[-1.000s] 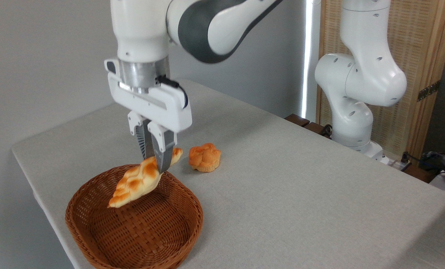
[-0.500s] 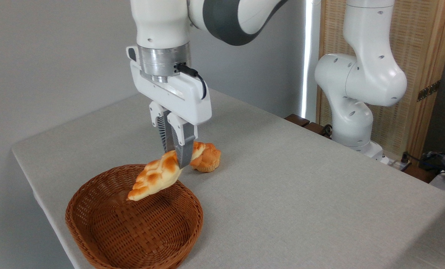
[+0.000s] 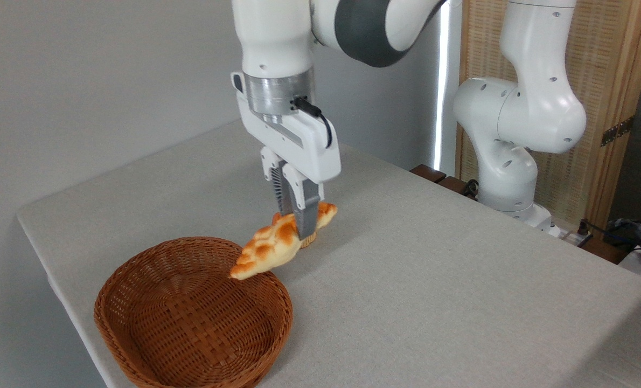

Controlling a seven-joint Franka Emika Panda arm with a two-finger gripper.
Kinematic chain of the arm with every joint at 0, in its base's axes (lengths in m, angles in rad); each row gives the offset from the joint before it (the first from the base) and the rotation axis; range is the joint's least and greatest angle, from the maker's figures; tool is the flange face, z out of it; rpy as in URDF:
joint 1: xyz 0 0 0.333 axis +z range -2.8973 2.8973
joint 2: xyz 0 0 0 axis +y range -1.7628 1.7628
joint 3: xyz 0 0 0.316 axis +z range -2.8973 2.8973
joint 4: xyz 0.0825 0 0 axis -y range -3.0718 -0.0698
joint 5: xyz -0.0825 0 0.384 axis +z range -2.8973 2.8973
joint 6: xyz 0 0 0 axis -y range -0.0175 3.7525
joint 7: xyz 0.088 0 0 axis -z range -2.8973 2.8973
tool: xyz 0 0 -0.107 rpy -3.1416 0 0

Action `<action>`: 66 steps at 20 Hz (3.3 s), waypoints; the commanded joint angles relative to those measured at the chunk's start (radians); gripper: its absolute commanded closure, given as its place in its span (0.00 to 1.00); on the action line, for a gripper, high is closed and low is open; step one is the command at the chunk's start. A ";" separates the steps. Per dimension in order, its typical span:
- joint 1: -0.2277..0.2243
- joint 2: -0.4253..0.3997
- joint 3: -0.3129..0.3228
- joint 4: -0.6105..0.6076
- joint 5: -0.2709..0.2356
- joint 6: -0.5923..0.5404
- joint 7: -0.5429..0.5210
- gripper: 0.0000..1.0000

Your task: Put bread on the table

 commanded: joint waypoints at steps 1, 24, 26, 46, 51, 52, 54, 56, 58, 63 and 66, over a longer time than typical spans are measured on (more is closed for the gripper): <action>-0.006 -0.050 0.020 -0.086 -0.012 -0.027 0.083 0.72; -0.003 -0.040 0.014 -0.179 0.028 -0.041 0.146 0.00; -0.003 -0.040 0.014 -0.178 0.028 -0.039 0.146 0.00; -0.003 -0.041 0.017 -0.112 0.025 -0.047 0.139 0.00; -0.003 -0.038 0.017 -0.043 0.014 -0.116 0.136 0.00; -0.003 -0.037 0.017 -0.026 0.014 -0.127 0.134 0.00; -0.003 -0.032 0.014 0.005 0.013 -0.141 0.093 0.00; -0.003 -0.020 0.010 0.046 0.013 -0.150 0.050 0.00; -0.003 -0.013 0.007 0.083 0.011 -0.154 0.036 0.00; -0.004 0.029 0.001 0.218 -0.007 -0.237 -0.016 0.00; -0.004 0.052 -0.013 0.270 -0.019 -0.246 -0.051 0.00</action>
